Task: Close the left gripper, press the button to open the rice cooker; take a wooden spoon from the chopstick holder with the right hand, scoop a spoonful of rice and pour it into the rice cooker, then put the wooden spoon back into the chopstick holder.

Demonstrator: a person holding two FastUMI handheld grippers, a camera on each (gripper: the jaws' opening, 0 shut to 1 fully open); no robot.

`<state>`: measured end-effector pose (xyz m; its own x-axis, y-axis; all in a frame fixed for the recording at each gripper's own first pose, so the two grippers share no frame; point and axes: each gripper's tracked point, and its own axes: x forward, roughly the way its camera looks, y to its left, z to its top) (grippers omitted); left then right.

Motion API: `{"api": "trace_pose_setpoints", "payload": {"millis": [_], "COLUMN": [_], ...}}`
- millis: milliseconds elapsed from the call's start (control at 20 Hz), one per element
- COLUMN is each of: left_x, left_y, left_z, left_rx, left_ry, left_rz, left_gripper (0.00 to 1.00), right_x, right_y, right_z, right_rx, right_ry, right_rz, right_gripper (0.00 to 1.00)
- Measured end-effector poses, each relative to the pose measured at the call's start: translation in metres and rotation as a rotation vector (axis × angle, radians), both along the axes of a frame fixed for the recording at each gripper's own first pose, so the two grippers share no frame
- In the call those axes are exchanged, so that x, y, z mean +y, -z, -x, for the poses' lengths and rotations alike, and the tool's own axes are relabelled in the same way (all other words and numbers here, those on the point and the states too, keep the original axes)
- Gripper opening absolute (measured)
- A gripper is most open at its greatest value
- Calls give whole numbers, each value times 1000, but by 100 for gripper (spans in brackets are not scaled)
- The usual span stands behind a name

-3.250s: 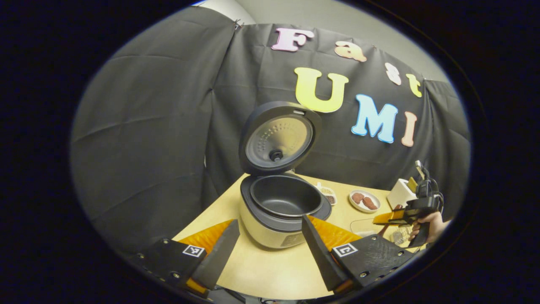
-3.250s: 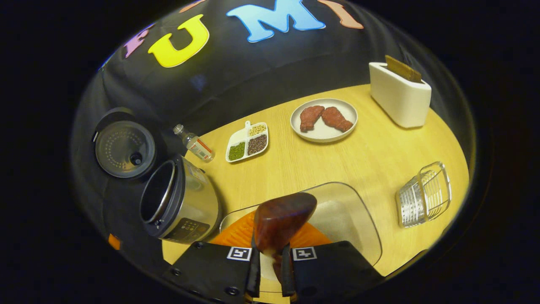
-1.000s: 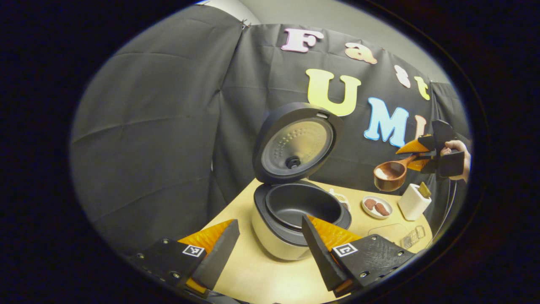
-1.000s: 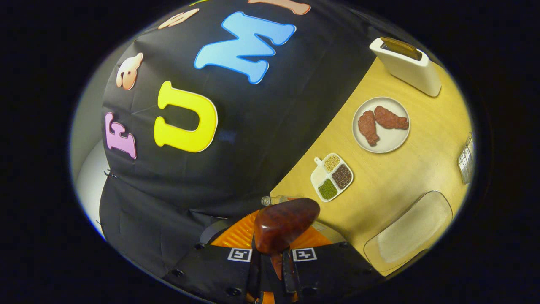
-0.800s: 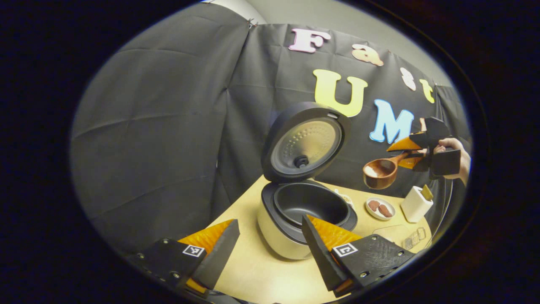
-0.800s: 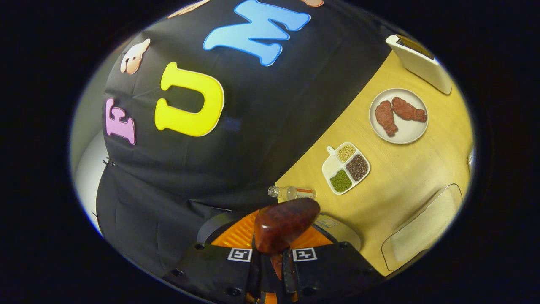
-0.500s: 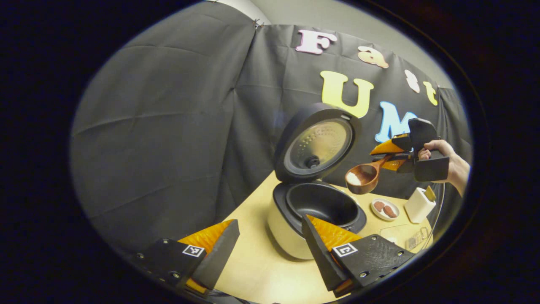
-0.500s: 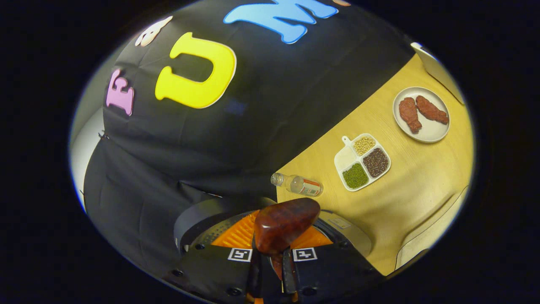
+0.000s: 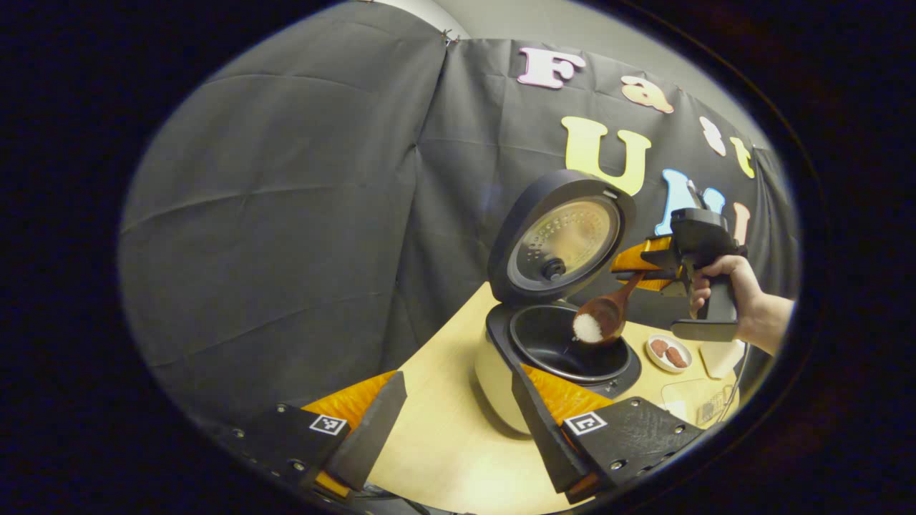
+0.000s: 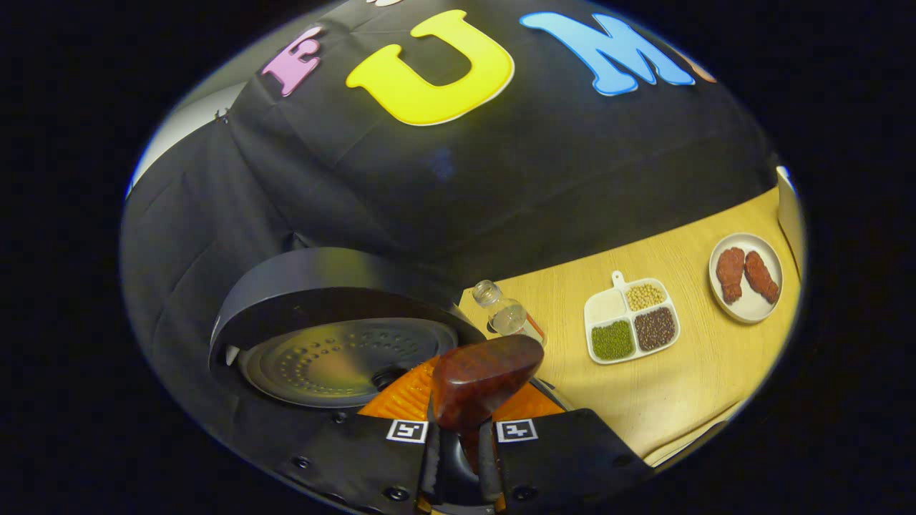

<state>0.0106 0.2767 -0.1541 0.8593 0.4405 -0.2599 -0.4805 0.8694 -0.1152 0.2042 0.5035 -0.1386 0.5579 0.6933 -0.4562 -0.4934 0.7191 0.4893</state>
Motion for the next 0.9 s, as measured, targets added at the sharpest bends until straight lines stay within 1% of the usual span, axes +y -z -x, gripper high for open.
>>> {"api": "trace_pose_setpoints", "payload": {"millis": [200, 350, 400, 600, 750, 800, 900], "left_x": [0, 0, -1, -3, -7, -8, -8], "left_y": [2, 4, 6, 7, 9, 11, 16], "left_z": [5, 9, 10, 17, 21, 25, 30], "left_rx": [4, 2, 2, 7, 6, 7, 12], "left_ry": [-10, -19, -22, -23, -12, -12, -21], "left_rz": [5, 18, 26, 16, 35, 49, 57], "left_gripper": [96, 96, 92, 96, 94, 96, 94], "right_x": [11, 18, 19, 22, 25, 26, 26], "right_y": [6, 9, 10, 14, 15, 14, 12], "right_z": [9, 18, 22, 36, 42, 43, 44], "right_rx": [-124, -176, -193, -307, -334, -348, -397], "right_ry": [-89, -129, -146, -224, -255, -262, -282], "right_rz": [93, 127, 137, 216, 235, 237, 255], "right_gripper": [21, 20, 21, 21, 21, 21, 21]}}
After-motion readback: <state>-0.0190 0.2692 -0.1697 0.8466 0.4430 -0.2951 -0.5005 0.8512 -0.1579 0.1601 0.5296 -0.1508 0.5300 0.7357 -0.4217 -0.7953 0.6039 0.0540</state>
